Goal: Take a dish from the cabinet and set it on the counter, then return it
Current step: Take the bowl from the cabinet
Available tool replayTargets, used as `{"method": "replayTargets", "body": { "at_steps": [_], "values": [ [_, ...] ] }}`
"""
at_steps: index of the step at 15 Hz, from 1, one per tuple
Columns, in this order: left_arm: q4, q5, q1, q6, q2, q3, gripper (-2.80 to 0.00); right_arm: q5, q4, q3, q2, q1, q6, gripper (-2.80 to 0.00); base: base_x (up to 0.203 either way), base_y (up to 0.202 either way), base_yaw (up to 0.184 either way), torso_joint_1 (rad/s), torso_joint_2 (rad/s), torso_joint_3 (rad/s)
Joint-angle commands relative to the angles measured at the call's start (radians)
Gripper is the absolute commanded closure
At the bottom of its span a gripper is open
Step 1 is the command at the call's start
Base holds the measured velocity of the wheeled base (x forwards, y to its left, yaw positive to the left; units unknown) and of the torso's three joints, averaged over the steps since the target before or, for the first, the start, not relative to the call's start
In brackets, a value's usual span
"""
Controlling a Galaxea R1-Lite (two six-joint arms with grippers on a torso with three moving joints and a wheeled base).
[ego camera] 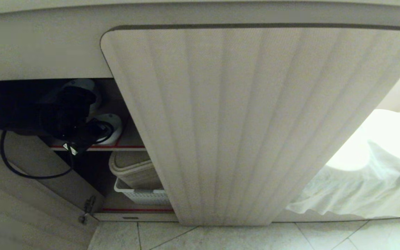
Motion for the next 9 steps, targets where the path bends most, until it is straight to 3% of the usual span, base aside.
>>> {"method": "replayTargets", "body": {
  "at_steps": [1,9],
  "values": [
    [-0.002,0.002,-0.011,-0.008,-0.029,0.029,0.0,0.0,0.0,0.0,0.0,0.0,0.001,0.0,0.0,0.0,0.0,0.0,0.0,0.0],
    [-0.003,-0.002,-0.023,-0.028,-0.093,0.11,0.0,0.0,0.0,0.0,0.0,0.0,0.001,0.0,0.0,0.0,0.0,0.0,0.0,0.0]
  ]
}}
